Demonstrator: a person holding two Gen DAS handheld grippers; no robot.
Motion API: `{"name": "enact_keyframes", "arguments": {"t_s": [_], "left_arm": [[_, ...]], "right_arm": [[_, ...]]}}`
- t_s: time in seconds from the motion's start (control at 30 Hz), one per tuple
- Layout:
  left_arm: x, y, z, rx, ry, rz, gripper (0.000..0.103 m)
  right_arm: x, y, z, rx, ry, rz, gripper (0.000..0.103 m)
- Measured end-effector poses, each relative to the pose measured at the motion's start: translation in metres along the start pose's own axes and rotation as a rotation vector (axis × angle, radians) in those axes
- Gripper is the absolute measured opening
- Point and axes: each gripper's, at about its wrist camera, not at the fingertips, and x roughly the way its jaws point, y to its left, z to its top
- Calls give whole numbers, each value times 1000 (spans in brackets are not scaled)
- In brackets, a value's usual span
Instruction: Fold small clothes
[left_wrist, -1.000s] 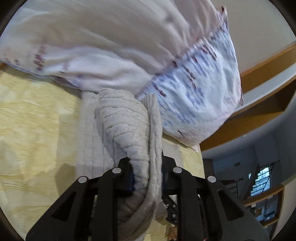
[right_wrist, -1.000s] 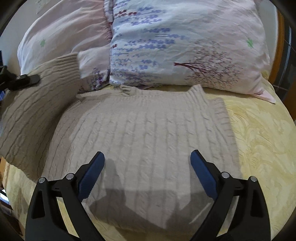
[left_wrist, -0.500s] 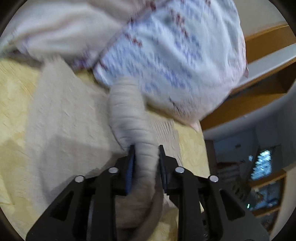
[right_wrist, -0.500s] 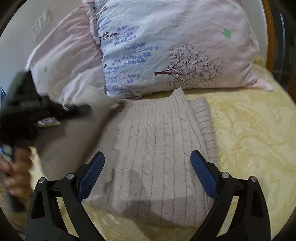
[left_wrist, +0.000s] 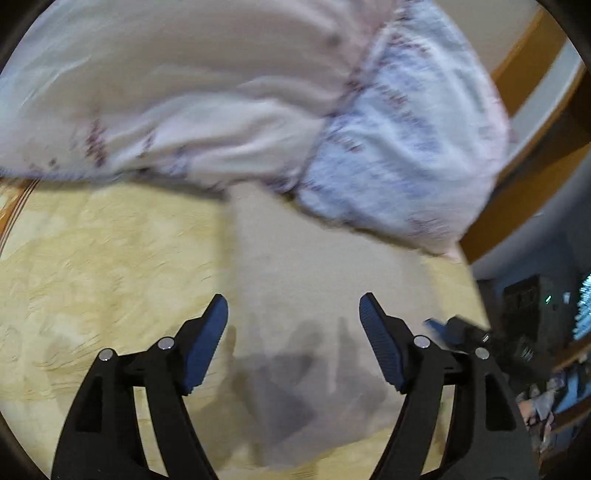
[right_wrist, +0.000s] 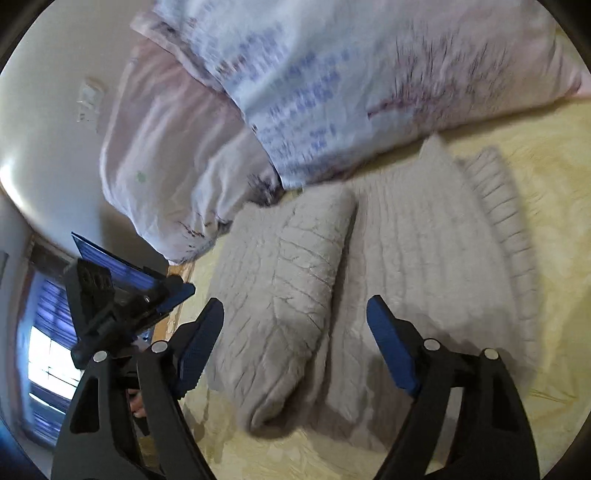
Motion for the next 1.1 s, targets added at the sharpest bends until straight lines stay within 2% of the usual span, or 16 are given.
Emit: {"name": "enact_keyframes", "arguments": {"t_s": [0.03, 0.1, 0.13, 0.17, 0.2, 0.23, 0.33, 0.43, 0.47, 0.5, 0.63, 0.73, 0.83, 1.1], "left_arm": [[5, 9, -2, -12, 25, 14, 74], [15, 17, -4, -24, 58, 16, 74], [20, 20, -6, -32, 76, 3, 75], [22, 25, -9, -37, 78, -9, 76], [23, 26, -9, -39, 77, -19, 77], [23, 27, -11, -38, 76, -21, 77], [25, 30, -9, -44, 77, -37, 79], [30, 32, -9, -59, 86, -59, 81], [28, 34, -10, -67, 89, -67, 81], [27, 34, -11, -75, 92, -75, 82], [27, 30, -10, -98, 111, -118, 83], [22, 22, -10, -78, 95, -134, 84], [19, 14, -10, -56, 95, -145, 84], [34, -10, -20, -16, 144, -168, 84]], "right_arm": [[7, -3, 1, 24, 17, -3, 75], [21, -10, 4, 71, 49, 23, 72], [23, -11, 5, 80, 42, 36, 64], [24, -11, 6, 86, 44, 64, 51], [28, -12, 7, 104, 64, 110, 47], [30, -12, 7, 115, 73, 124, 47], [41, -8, 8, 101, 86, 70, 47], [49, -11, 13, 132, 80, 93, 47], [52, -10, 14, 134, 74, 100, 38], [55, -7, 15, 122, 70, 93, 24], [54, 7, 16, 32, 23, 20, 18], [33, 20, 16, -58, -35, -18, 17], [10, 27, 17, -133, -84, -97, 17], [-35, 6, 16, -206, -158, -338, 17]]}}
